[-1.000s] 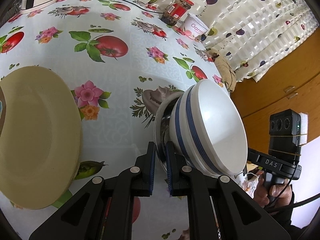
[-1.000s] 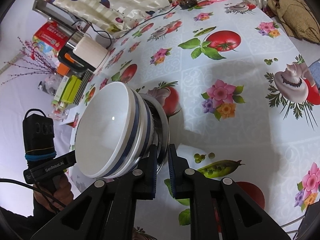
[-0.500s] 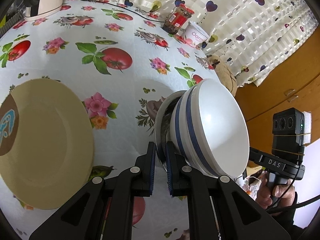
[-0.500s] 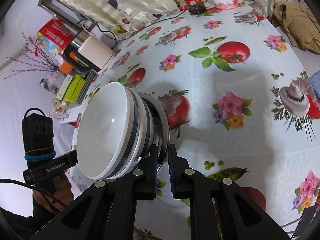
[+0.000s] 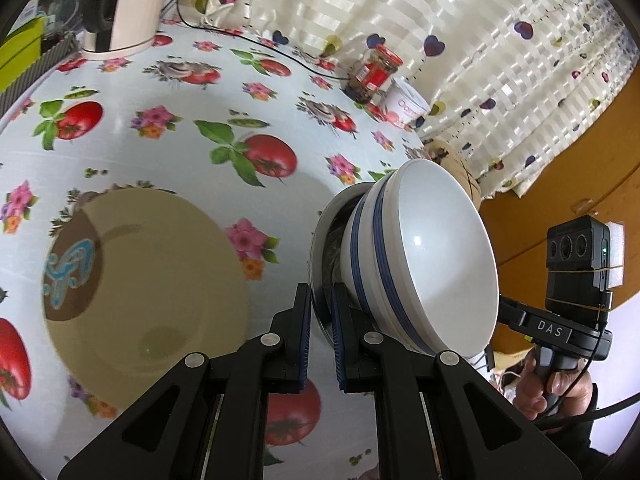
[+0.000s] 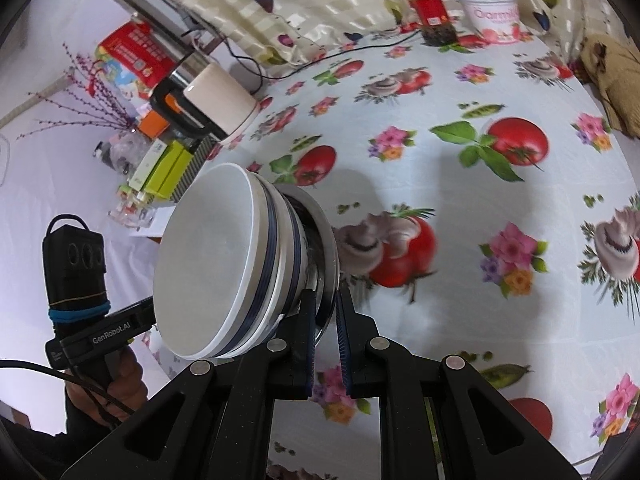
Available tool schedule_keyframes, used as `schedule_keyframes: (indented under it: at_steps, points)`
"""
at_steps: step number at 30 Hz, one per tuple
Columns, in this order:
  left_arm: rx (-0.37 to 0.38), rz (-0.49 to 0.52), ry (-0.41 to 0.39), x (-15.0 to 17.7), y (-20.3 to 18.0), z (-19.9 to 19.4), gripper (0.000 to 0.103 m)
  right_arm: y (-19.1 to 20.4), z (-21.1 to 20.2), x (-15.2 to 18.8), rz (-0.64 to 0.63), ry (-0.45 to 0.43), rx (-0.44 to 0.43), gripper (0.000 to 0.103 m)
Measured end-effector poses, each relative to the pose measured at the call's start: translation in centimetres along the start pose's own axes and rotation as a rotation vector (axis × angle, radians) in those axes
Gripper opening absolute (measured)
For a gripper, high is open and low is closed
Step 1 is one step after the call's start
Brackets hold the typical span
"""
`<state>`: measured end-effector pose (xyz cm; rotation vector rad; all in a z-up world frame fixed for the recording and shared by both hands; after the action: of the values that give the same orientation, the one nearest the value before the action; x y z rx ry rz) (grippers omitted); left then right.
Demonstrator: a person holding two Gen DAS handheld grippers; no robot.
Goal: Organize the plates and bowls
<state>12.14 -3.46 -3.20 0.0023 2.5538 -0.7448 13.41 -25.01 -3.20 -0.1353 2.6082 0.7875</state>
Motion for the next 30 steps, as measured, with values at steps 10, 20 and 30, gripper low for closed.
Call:
schedule_keyframes:
  at_steps: [10,20,30]
  points:
    - [-0.045,-0.053,-0.053,-0.2,3.3,-2.9,0.010,3.7,2.5,-1.1,-0.062,0.037,-0.030,0.012]
    - [-0.096,-0.118,-0.095,0.0,7.2,-5.2,0.009,7.4,5.9,-2.0,-0.120,0.091,-0.063,0.012]
    - [-0.146,-0.181,-0.109,0.5,10.6,-6.6,0.009,10.3,9.7,-2.1,-0.166,0.159,-0.092,0.011]
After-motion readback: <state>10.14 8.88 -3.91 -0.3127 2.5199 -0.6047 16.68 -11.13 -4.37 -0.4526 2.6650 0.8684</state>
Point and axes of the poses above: each gripper's, at about its wrist camera, not at the fingertips, and z roughly the way its jaws point, y to its left, x to its underside, the point moved 3 cm from there along z, roughly the way its jaws point, and after that the axes turned 1 degree about x, right-handed, at the moved point
